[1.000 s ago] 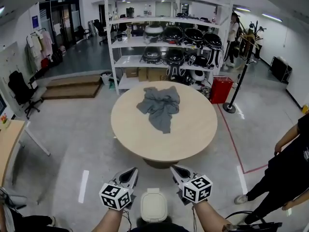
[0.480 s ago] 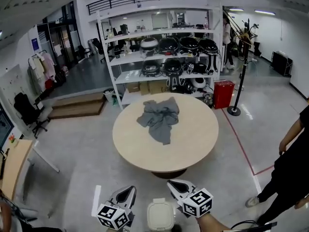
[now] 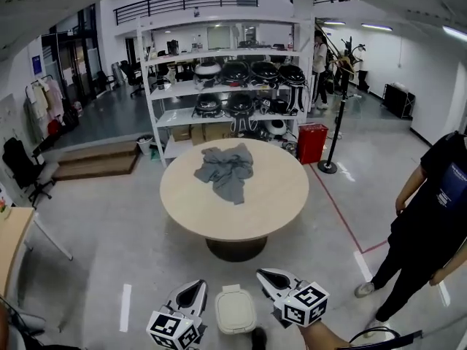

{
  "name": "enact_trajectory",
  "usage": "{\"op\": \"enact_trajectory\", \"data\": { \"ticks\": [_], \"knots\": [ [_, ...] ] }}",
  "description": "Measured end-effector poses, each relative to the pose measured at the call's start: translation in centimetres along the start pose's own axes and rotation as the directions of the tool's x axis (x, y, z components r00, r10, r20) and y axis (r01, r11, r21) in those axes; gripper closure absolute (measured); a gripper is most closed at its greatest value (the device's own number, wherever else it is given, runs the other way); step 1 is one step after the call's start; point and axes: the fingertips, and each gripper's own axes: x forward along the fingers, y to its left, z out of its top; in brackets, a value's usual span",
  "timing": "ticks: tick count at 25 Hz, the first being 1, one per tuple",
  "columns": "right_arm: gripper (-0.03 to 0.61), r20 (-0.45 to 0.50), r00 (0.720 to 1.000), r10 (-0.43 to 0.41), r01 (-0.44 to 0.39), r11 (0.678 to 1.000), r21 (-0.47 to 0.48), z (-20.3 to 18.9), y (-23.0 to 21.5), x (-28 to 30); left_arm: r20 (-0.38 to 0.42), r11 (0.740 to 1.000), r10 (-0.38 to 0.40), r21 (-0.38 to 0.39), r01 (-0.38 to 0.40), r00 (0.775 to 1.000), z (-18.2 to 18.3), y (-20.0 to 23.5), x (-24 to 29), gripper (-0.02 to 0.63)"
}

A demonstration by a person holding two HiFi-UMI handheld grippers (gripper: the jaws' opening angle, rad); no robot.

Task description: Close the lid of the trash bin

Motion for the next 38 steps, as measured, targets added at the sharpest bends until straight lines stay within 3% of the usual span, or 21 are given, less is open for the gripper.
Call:
{"op": "enact_trajectory", "data": {
  "ticks": [5, 9, 16, 28, 34, 38],
  "knots": [
    [0.568, -0.005, 0.999, -0.048, 0.048, 0.999, -0.003, -1.2, 5.6, -3.8, 0.058, 0.999, -0.029, -0.013, 0.030, 0.998, -0.4, -1.6, -6.3, 0.617],
    [0.568, -0.022, 0.999, -0.028, 0.027, 0.999, -0.023, -1.9, 9.4, -7.1, 0.038, 0.998, -0.042, -0.049, 0.044, 0.998, -1.8, -3.8, -10.3, 0.617],
    [0.568, 0.024, 1.000, 0.007, -0.006, 0.999, -0.046, -1.5, 12.5, -12.8, 0.048, 0.999, -0.042, -0.011, 0.042, 0.998, -1.4, -9.6, -14.0, 0.617],
    [0.568, 0.054, 0.994, 0.092, -0.088, 0.994, -0.062, -3.3, 16.6, -29.3, 0.037, 1.000, -0.007, 0.000, 0.007, 0.999, -3.2, -25.8, -20.1, 0.617],
    [0.568, 0.065, 0.994, 0.090, -0.086, 0.994, -0.061, -3.8, 19.1, -33.8, 0.022, 1.000, 0.005, 0.031, -0.006, 1.000, -3.8, -29.4, -23.6, 0.617],
    [0.568, 0.077, 0.996, 0.052, -0.046, 0.996, -0.072, -4.9, 22.0, -35.9, 0.041, 0.998, -0.044, 0.046, 0.042, 0.998, -4.4, -31.0, -26.8, 0.617]
  ]
}}
